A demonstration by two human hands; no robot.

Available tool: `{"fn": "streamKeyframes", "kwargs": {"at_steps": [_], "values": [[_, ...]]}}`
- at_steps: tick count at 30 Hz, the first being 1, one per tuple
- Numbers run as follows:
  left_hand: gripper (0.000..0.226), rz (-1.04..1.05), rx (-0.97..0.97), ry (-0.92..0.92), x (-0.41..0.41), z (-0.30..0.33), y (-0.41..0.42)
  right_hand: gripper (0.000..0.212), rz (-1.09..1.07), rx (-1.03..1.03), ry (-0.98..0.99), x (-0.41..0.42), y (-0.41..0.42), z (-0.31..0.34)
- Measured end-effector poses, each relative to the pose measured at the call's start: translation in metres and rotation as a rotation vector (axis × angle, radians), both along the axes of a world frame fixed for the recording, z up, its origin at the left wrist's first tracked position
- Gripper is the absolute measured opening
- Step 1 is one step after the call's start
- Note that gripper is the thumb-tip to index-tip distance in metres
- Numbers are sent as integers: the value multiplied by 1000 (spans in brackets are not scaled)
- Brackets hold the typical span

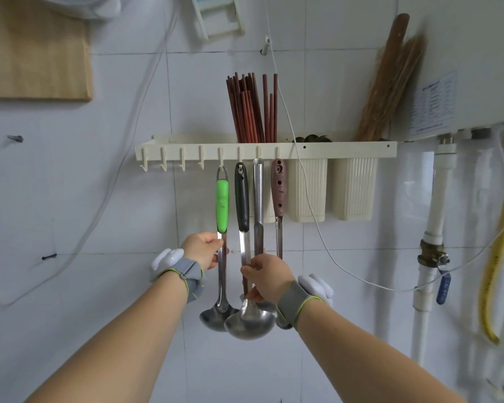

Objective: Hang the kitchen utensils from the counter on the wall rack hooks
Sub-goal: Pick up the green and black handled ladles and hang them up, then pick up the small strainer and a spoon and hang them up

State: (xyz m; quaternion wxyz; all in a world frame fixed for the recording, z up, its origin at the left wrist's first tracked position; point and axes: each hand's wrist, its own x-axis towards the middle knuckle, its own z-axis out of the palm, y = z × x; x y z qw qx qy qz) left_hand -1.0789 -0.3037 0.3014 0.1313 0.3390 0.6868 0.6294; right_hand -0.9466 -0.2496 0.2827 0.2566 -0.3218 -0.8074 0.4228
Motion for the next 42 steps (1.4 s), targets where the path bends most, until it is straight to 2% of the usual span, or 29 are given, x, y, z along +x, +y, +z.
{"fn": "streamKeyframes", "kwargs": {"at_steps": [6,12,14,18,21,24,30,35,36,39,42], "values": [[43,59,-67,75,8,-3,1,32,25,-8,-53,14,0,0],[50,200,-146,207,30,0,3,24,48,-65,-15,39,3,-3],[44,272,-97,225,44,2,4,26,49,-63,-15,51,8,-4],[30,382,134,207,79,5,9,21,34,-76,-12,81,20,-10],[22,306,249,196,116,5,19,29,9,-121,-11,112,33,-16],[17,183,277,192,164,0,34,28,-20,-131,4,149,49,-28],[14,-48,192,181,274,-22,75,25,-89,-156,1,237,78,-42],[15,-271,118,135,408,-52,121,13,-205,-213,-6,369,110,-64],[15,-280,120,141,414,-53,123,14,-215,-240,-3,374,113,-65],[11,-469,55,127,501,-78,154,26,-370,-254,6,466,130,-88],[8,-585,3,127,554,-97,175,30,-490,-281,-9,527,141,-106]]}}
